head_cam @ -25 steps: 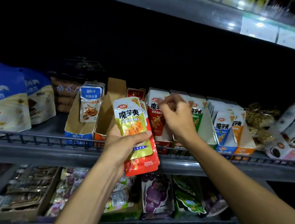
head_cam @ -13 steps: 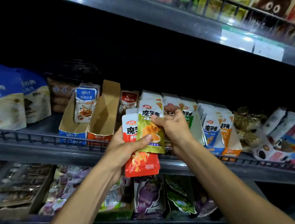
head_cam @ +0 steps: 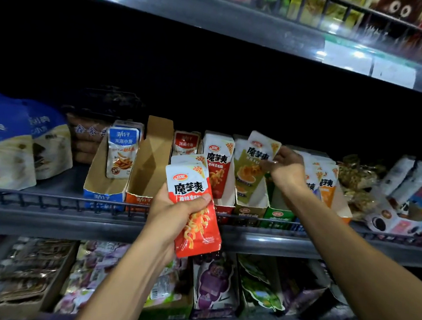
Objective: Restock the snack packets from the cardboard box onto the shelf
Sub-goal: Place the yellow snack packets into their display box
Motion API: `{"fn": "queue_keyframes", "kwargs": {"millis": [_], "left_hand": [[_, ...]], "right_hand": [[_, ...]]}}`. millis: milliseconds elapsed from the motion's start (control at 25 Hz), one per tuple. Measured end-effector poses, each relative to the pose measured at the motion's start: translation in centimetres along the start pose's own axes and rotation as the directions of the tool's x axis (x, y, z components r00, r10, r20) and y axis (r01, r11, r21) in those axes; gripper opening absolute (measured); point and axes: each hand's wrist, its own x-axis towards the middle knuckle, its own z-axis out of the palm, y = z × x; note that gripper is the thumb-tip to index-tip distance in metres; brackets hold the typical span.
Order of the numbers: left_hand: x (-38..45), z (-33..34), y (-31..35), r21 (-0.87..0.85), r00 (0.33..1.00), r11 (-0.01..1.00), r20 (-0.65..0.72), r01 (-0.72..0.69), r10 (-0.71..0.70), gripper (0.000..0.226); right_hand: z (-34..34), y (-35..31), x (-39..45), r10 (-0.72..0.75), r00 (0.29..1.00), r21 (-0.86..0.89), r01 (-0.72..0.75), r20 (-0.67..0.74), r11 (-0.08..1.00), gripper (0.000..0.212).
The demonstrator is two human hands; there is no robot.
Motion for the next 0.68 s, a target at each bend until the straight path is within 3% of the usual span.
{"fn": "queue_keyframes", "kwargs": {"millis": [40,120,160,200,280,360,400,480,560,600,640,680], "left_hand": [[0.0,0.0,-0.1,-0.001,1.0,1.0,0.003,-0.006,0.006,0.038],[0.2,0.2,-0.1,0.002,1.0,1.0,0.004,-0.016,0.016,0.041],[0.3,0.2,-0.2,0.004,1.0,1.0,0.0,-0.026,0.026,0.043],[0.4,0.2,-0.2,-0.001,0.999,0.999,-0.002,-0.037,0.037,0.045],[0.5,0.2,0.0,-0.028,0.999,0.999,-0.004,-0.044,0.044,0.047],[0.5,0.2,0.1,-0.044,0.999,0.998,0.004,-0.041,0.041,0.049],[0.5,0.3,0.1,-0.047,0.999,0.998,0.006,-0.04,0.04,0.049],[0.5,0.6,0.2,-0.059,0.999,0.998,0.002,-0.035,0.035,0.047],[0.3,0.9,0.1,-0.109,1.0,0.994,-0.001,-0.015,0.015,0.042],[0.1,1.0,0.1,-0.143,1.0,0.99,0.003,-0.003,0.003,0.04],[0.0,1.0,0.1,-0.163,1.0,0.987,0.007,0.006,-0.005,0.038],[-0.1,0.9,0.1,-0.166,1.0,0.986,0.009,0.013,-0.011,0.037]], "right_hand": [[0.4,1.0,0.1,-0.043,0.999,-0.173,0.044,0.01,0.984,0.019],[0.9,2.7,0.2,-0.124,0.992,-0.554,0.101,-0.003,0.826,0.019],[1.0,3.2,0.2,-0.154,0.987,-0.647,0.093,-0.039,0.757,0.025],[1.1,3.2,-0.1,-0.164,0.983,-0.651,0.072,-0.083,0.756,0.031],[1.1,2.0,-1.0,-0.139,0.974,-0.507,0.029,-0.18,0.862,0.044],[1.1,0.1,-2.9,-0.176,0.965,-0.426,0.078,-0.195,0.901,0.039],[1.2,-0.8,-4.2,-0.194,0.973,-0.372,0.137,-0.121,0.918,0.031],[1.7,-2.6,-7.1,-0.171,0.964,-0.078,0.19,0.204,0.979,0.023],[1.9,-3.5,-9.0,-0.129,0.805,0.068,0.11,0.579,0.992,0.038],[2.1,-3.6,-9.4,-0.114,0.731,0.059,0.101,0.672,0.993,0.052],[2.4,-3.7,-9.8,-0.106,0.71,0.04,0.109,0.697,0.993,0.065],[2.7,-3.8,-10.1,-0.096,0.731,0.028,0.105,0.676,0.994,0.074]]}}
